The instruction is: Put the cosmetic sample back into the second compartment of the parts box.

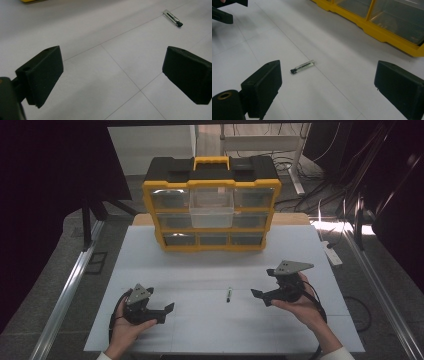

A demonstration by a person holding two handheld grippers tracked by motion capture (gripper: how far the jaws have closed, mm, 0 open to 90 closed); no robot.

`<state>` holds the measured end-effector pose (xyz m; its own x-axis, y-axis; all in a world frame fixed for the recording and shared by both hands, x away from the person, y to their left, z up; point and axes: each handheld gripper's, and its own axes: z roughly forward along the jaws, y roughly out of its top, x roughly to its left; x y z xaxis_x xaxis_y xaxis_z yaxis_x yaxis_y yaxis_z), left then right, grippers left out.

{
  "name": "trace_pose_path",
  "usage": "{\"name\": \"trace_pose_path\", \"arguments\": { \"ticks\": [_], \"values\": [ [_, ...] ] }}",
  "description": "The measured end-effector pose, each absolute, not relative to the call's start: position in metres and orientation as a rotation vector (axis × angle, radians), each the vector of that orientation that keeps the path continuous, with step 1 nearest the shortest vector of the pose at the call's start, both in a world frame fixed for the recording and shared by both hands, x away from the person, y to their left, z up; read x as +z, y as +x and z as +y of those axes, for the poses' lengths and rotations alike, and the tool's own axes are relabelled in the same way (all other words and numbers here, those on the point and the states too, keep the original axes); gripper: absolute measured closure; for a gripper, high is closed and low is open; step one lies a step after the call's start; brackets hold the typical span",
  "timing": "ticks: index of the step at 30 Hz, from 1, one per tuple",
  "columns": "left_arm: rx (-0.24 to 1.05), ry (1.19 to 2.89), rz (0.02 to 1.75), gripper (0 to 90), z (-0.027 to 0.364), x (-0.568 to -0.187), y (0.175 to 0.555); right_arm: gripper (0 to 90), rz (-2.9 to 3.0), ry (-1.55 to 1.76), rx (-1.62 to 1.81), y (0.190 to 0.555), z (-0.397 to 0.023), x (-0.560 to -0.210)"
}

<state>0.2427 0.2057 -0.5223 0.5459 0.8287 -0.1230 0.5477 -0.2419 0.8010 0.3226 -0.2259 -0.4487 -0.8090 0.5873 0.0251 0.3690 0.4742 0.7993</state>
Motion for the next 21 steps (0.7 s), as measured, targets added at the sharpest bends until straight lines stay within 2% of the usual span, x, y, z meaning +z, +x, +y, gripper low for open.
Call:
{"name": "trace_pose_path", "arguments": {
  "ticks": [21],
  "values": [
    [0.415,1.927,1.112,3.9,0.206,-0.522,0.243,6.7,2.560,0.761,1.196,0.339,-0.195,-0.450]
  ]
}}
